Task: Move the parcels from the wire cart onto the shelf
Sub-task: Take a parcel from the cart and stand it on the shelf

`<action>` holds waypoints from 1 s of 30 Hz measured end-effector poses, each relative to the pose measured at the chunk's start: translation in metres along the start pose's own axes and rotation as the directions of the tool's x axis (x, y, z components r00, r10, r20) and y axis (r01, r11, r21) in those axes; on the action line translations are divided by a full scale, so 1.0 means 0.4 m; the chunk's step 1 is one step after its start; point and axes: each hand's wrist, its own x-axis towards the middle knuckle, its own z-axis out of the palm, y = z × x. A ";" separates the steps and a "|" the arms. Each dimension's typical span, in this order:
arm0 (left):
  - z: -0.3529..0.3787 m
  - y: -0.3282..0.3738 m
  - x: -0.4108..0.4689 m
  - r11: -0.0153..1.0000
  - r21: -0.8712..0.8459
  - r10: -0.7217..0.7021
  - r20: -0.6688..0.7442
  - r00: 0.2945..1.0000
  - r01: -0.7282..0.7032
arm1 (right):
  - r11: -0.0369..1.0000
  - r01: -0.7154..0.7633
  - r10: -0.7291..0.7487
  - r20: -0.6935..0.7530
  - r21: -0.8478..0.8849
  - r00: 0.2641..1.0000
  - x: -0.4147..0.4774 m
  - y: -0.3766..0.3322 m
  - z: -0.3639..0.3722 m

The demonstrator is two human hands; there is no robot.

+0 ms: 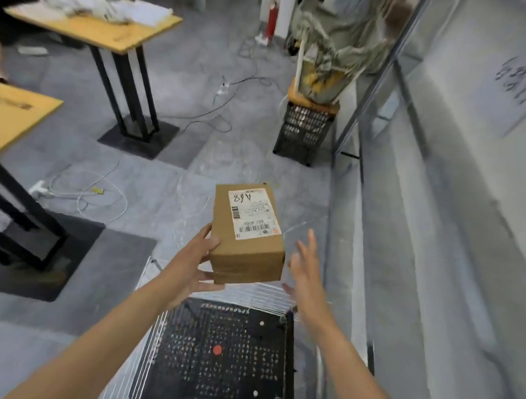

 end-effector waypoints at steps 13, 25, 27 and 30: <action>0.135 0.077 -0.243 0.832 0.309 0.194 0.614 0.765 -0.460 | 0.970 0.235 -0.232 -0.479 -0.056 0.846 -0.416 -0.166 0.065; 0.336 -0.073 -0.590 0.841 0.166 0.020 0.941 0.337 -0.514 | 0.981 0.162 -0.163 -0.888 -0.102 0.429 -0.943 -0.215 0.102; 0.367 -0.113 -0.650 0.846 0.163 -0.030 0.965 0.259 -0.507 | 0.987 0.114 -0.149 -0.923 -0.115 0.356 -1.045 -0.214 0.124; 0.404 -0.186 -0.753 0.862 0.156 -0.103 0.985 0.136 -0.481 | 0.992 0.083 -0.114 -0.964 -0.096 0.241 -1.198 -0.205 0.171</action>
